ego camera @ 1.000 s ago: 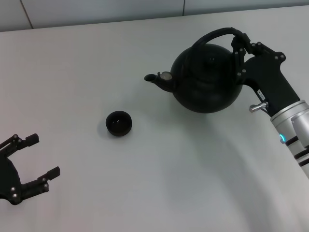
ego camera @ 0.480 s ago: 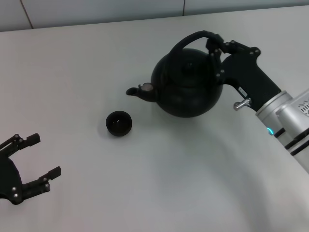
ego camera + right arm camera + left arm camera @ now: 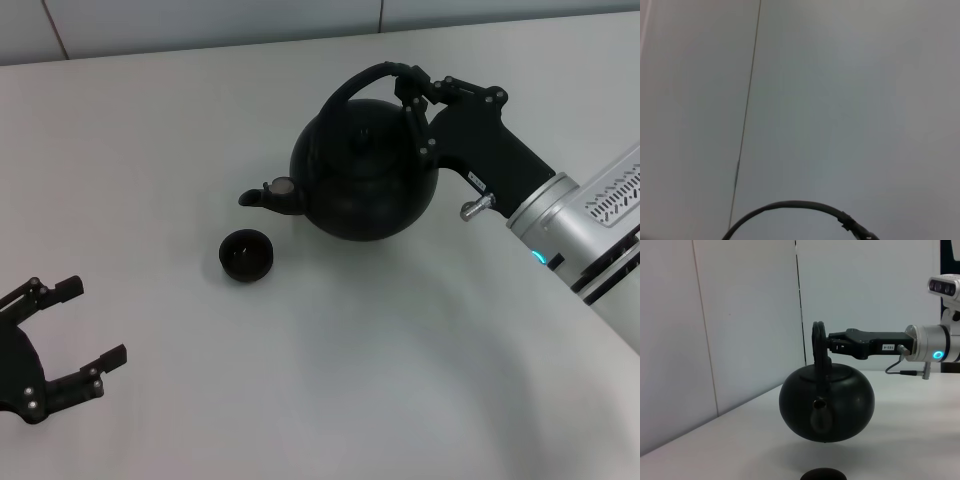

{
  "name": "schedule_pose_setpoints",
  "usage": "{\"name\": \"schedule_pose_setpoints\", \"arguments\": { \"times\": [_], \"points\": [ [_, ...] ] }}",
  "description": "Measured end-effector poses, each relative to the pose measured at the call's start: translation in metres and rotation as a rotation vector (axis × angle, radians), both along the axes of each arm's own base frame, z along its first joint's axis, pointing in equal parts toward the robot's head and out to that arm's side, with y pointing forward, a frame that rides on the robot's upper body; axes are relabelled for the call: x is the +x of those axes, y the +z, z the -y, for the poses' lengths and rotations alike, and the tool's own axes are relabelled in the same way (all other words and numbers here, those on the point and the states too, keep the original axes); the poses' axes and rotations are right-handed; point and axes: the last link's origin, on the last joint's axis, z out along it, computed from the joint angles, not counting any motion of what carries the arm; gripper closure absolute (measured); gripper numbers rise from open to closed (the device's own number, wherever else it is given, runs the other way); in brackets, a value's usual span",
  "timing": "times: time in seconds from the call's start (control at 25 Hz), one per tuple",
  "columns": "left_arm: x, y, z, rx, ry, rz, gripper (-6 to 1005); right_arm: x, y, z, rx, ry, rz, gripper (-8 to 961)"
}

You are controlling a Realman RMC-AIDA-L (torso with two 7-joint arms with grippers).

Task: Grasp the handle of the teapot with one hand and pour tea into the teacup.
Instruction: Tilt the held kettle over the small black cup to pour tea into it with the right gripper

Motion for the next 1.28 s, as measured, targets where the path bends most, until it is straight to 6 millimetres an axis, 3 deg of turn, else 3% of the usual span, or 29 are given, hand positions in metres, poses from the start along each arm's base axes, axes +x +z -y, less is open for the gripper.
{"name": "schedule_pose_setpoints", "arguments": {
  "times": [1.28],
  "points": [
    [0.0009, 0.0017, -0.0016, 0.014, -0.003, 0.006, 138, -0.0076, -0.0023, -0.0080, 0.022, 0.110, 0.174, 864]
  ]
}}
